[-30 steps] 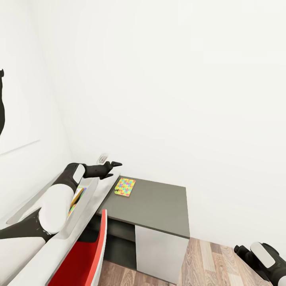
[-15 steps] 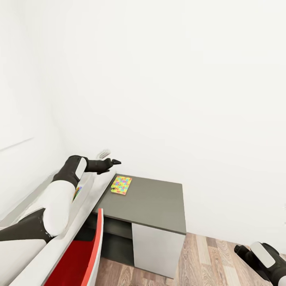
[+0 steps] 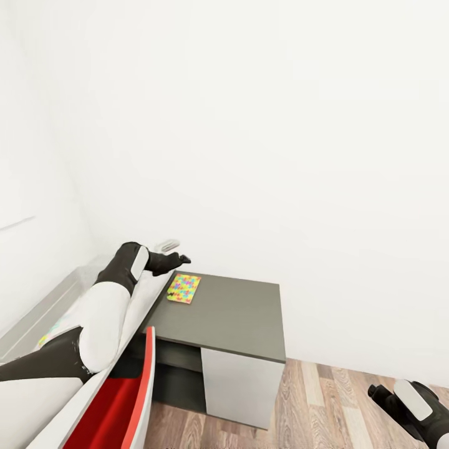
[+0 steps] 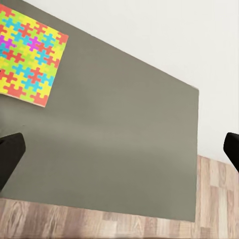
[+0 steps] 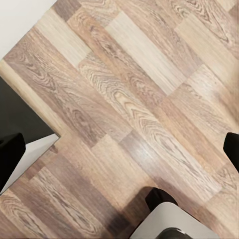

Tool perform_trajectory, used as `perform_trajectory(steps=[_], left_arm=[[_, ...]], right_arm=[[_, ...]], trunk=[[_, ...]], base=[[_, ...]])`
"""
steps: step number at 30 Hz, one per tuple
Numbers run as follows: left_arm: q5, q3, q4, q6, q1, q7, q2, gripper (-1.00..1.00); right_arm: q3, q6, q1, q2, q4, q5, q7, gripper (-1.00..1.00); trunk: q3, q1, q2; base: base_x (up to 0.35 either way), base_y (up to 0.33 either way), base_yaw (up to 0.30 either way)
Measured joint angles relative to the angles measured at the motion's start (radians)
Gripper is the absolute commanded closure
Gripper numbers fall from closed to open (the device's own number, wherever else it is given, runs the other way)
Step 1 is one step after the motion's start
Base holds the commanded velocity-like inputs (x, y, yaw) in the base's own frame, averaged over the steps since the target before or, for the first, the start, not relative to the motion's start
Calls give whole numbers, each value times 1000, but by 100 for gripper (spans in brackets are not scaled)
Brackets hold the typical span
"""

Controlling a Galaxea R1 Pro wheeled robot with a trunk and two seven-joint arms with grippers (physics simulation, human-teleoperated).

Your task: Put all the toys in the child's room - the three board games (two on the bed and one on the table), the two jigsaw puzzles on the table, and the tennis ball on the table - inside the toy box on the table in the child's room.

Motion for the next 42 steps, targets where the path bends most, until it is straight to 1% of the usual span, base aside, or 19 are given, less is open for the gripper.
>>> perform_trajectory(steps=[3, 6, 7, 12, 13, 19, 20, 25, 30, 33, 37, 38, 42], left_arm=[[-2, -1, 0, -2, 0, 64, -18, -100], [-1, -1, 0, -14, 0, 139, -28, -100], [-2, -1, 0, -31, 0, 184, -32, -100], [0, 0, 1, -69, 1, 288, -37, -100], [0, 0, 2, -77, 1, 318, -38, -100], [0, -1, 3, -90, 0, 386, -40, -100], [-1, -1, 3, -93, 0, 406, -39, -100], [0, -1, 3, -99, 0, 452, -42, -100], [-2, -4, 5, -101, 0, 482, -64, -100], [-4, -11, 8, -101, 0, 490, -71, -100], [-5, -35, 11, -102, 0, 496, -75, -100], [-5, -47, 12, -102, 0, 497, -77, -100], [-6, -75, 13, -103, 0, 497, -77, -100]], right_arm=[[0, 0, 0, 0, 0, 0, 0, -100], [0, 0, 0, 0, 0, 0, 0, -100], [0, 0, 0, 0, 0, 0, 0, -100], [0, 0, 0, 0, 0, 0, 0, -100], [0, 0, 0, 0, 0, 0, 0, -100], [0, 0, 0, 0, 0, 0, 0, -100], [0, 0, 0, 0, 0, 0, 0, -100], [0, 0, 0, 1, 0, 0, 1, -100], [1, 0, 0, 2, 0, 0, 1, -100], [1, 0, 0, 2, 0, 0, 1, -100], [0, 0, 0, 2, 0, 0, 1, -100], [0, 0, 0, 2, 0, 0, 1, -100], [1, 0, 0, 2, 0, 0, 1, -100]], trunk=[[-4, 0, 0], [-7, 0, 0], [-8, 0, 0], [-15, 0, 0], [-16, 0, 0], [-21, 0, 0], [-21, 0, 0], [-22, 0, 0], [-23, 0, 0], [-23, 0, 0], [-23, 0, 0], [-23, 0, 0], [-23, 0, 0]], base=[[0, 0, -27], [0, 0, -13], [0, 0, -7], [0, 0, -4], [0, 0, -1], [0, 0, 0], [0, 0, 0], [0, 0, 0], [0, 0, 0], [0, 0, 0], [0, 0, 0], [0, 0, 0], [0, 0, 0]])
